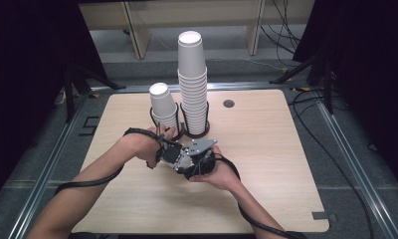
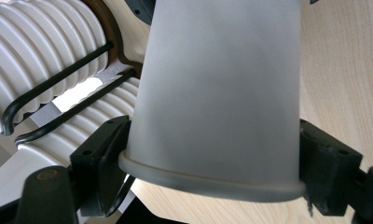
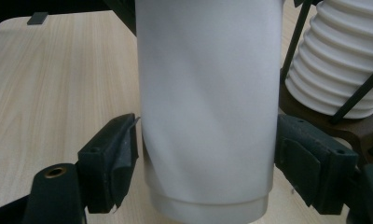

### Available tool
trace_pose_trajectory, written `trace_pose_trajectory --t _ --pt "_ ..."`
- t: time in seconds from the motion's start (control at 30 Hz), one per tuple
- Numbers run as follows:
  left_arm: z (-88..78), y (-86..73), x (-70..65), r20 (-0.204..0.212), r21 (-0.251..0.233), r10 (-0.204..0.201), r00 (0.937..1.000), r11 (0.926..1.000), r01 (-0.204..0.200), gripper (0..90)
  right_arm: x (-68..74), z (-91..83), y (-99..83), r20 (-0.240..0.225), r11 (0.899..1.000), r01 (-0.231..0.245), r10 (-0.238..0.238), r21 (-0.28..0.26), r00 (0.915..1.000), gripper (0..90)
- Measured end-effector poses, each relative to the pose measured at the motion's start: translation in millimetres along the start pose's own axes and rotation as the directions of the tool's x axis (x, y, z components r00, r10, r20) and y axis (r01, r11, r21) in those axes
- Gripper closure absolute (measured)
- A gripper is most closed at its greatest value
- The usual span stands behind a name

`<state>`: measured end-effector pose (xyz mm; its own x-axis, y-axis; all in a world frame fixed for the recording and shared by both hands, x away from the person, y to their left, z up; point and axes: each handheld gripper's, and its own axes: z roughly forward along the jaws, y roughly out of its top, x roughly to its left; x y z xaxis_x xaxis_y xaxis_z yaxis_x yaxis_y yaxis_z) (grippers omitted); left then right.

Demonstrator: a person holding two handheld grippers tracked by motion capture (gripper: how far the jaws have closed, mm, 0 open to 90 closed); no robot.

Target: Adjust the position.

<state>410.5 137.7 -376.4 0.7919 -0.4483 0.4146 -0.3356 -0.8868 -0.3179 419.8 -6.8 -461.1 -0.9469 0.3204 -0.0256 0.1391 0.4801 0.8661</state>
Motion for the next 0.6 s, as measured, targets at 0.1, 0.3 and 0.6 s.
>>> trace_pose_trajectory --t 0.1,0.3,0.6 --pt "-0.1 -0.2 0.1 0.001 -0.005 -0.004 1.0 1.0 0.004 19.8 0.4 -0.1 -0.4 0.003 1.0 0.001 -0.001 -0.002 1.0 23.9" --pt "-0.2 -0.2 0.1 -0.001 -0.01 -0.003 1.0 0.9999 0.003 19.8 0.7 0.5 -0.8 0.004 1.0 0.003 -0.003 0.001 1.0 24.7" --pt "-2.9 1.0 1.3 -0.034 -0.024 -0.002 0.9994 0.9997 0.001 19.8 -0.8 0.7 -1.3 0.025 0.999 0.038 -0.038 0.004 0.999 25.7"
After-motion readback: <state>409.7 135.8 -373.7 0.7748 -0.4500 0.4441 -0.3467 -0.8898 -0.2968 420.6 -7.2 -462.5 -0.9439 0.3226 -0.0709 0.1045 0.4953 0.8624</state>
